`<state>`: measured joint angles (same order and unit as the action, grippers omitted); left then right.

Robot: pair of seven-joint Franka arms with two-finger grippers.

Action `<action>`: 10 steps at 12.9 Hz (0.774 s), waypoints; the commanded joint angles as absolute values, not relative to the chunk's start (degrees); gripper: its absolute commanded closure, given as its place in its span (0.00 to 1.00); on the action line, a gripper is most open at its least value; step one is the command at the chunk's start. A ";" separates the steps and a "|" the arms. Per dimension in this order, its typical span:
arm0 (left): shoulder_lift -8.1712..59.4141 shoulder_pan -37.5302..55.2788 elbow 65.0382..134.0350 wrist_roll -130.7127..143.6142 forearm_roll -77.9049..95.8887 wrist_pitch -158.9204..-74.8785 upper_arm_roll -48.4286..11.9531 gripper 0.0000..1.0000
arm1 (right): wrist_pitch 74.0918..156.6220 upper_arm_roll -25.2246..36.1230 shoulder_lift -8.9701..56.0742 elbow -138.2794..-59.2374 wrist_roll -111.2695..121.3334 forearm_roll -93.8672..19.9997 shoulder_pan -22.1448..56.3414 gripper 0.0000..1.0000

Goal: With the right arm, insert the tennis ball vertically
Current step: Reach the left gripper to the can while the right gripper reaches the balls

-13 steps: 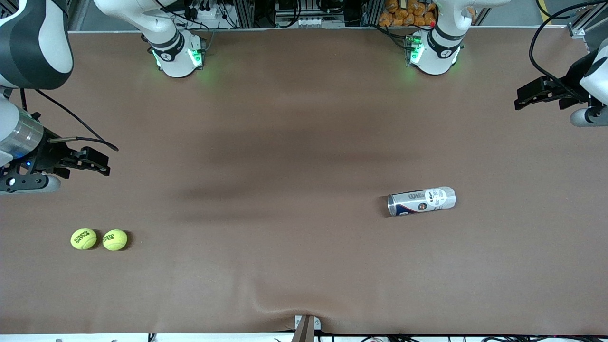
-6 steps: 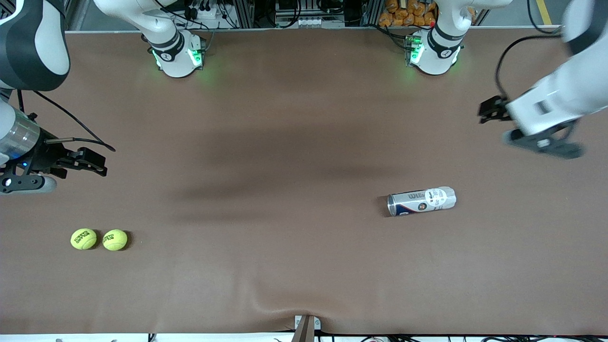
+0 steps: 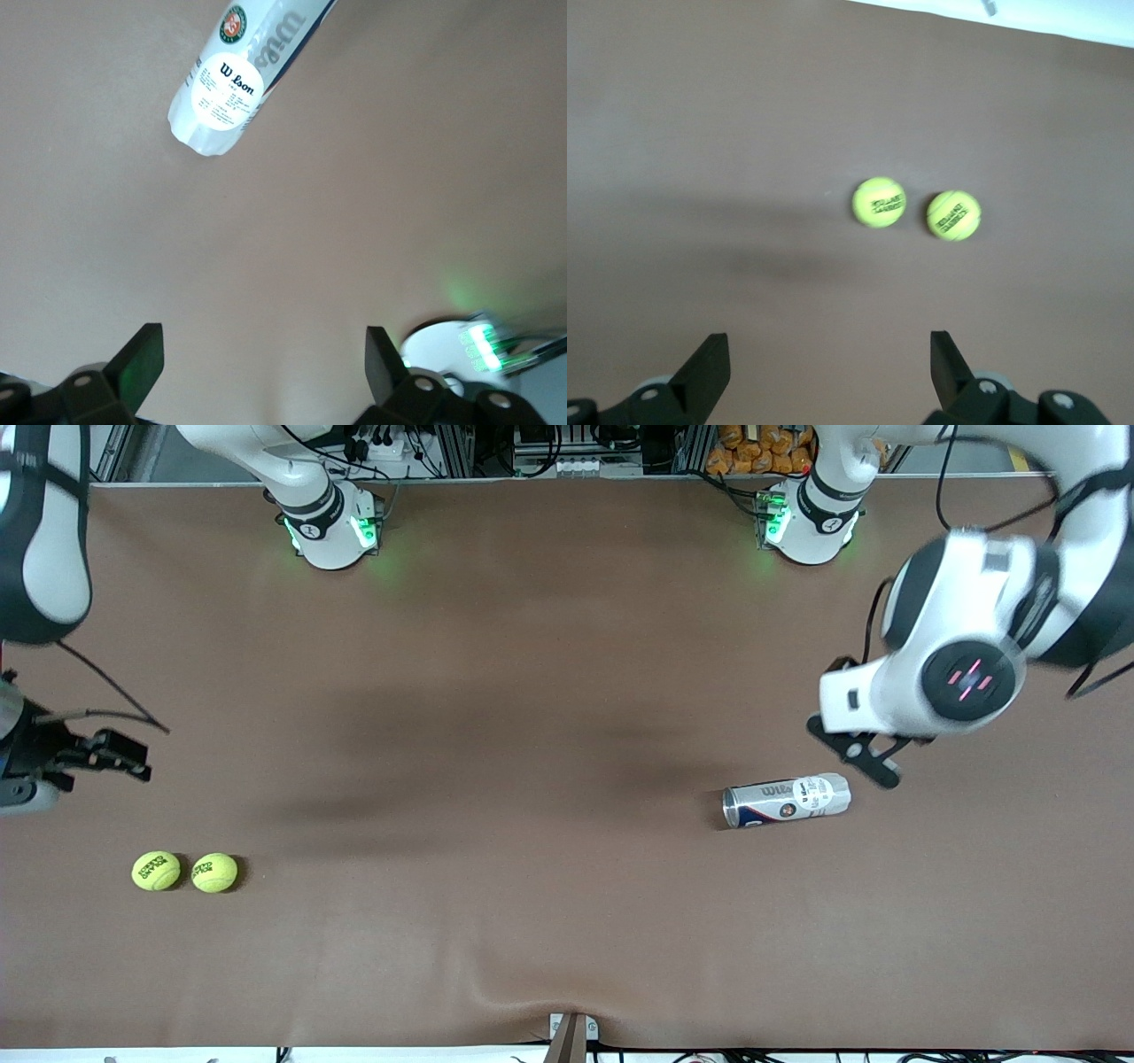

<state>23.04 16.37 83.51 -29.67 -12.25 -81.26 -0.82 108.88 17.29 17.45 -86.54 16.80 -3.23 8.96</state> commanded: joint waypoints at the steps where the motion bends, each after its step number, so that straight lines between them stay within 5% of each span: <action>1: 27.32 17.31 82.18 -35.84 -15.47 -83.05 -0.62 0.00 | 114.06 16.70 23.10 -85.43 18.02 -3.34 7.30 0.00; 10: 40.78 21.00 82.09 -41.38 -22.56 -100.69 -0.53 0.00 | 127.78 16.52 37.60 -85.43 17.93 -9.75 6.07 0.00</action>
<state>39.79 20.08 83.37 -38.35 -18.32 -97.86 -0.96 125.72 17.16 35.40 -86.70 17.36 -7.66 7.52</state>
